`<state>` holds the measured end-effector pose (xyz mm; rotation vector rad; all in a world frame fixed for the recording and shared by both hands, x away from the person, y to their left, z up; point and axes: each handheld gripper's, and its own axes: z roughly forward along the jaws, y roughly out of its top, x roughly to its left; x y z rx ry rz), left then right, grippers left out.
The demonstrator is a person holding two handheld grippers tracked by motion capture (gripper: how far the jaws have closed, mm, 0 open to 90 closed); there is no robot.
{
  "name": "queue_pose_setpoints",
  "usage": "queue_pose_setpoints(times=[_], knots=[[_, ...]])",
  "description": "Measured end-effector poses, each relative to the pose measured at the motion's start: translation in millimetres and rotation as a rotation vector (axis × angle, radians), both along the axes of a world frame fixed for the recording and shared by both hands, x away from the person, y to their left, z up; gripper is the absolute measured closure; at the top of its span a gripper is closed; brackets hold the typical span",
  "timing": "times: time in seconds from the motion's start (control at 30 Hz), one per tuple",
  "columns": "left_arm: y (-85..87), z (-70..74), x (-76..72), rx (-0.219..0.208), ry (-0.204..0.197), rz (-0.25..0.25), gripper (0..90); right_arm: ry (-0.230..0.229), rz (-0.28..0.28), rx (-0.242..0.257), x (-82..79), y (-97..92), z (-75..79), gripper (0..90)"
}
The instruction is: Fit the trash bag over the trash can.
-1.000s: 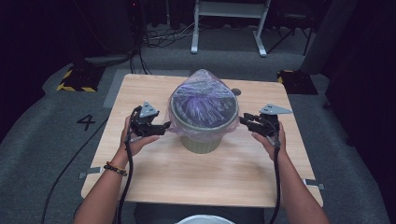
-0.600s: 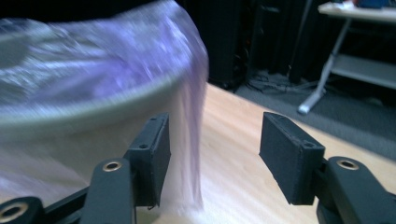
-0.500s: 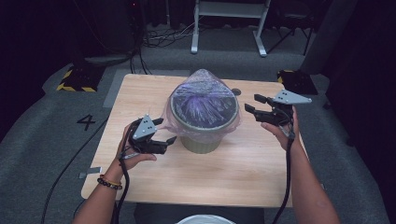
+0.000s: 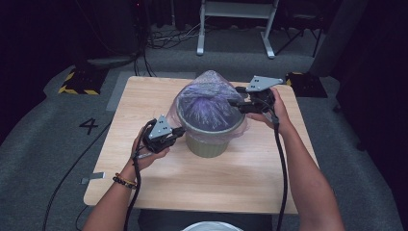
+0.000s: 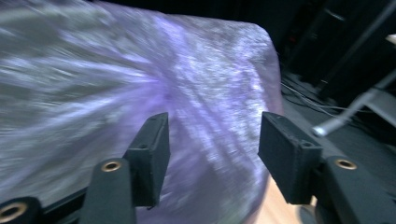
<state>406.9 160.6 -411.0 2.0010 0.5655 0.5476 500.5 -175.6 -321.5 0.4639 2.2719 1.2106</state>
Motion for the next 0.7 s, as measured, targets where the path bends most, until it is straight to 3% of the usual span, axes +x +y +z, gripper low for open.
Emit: queue_pose_setpoints(times=[0.07, 0.13, 0.27, 0.33, 0.53, 0.7], knots=[[1.1, -0.5, 1.4, -0.001, 0.009, -0.016, 89.9, 0.001, 0.005, -0.026, 4.9, 4.9, 0.3, 56.7], [1.3, -1.1, 1.8, 0.019, 0.013, -0.019, 90.0, -0.011, -0.03, -0.077, 9.7, 10.0, -0.5, 66.5], [2.0, -3.8, 1.3, 0.056, 0.016, -0.032, 90.0, 0.002, -0.059, -0.08, 16.9, 10.6, -2.0, 82.7], [2.9, -5.4, 0.8, 0.066, 0.022, -0.039, 90.0, 0.012, -0.086, -0.057, 21.6, 7.3, -1.2, 90.0], [4.9, -11.8, 0.4, 0.119, 0.044, -0.057, 90.0, 0.028, -0.172, 0.053, 34.7, -6.7, 3.0, 90.0], [7.6, -18.0, -0.6, 0.147, 0.062, -0.075, 90.0, 0.054, -0.229, 0.081, 47.5, -12.9, -0.8, 90.0]])
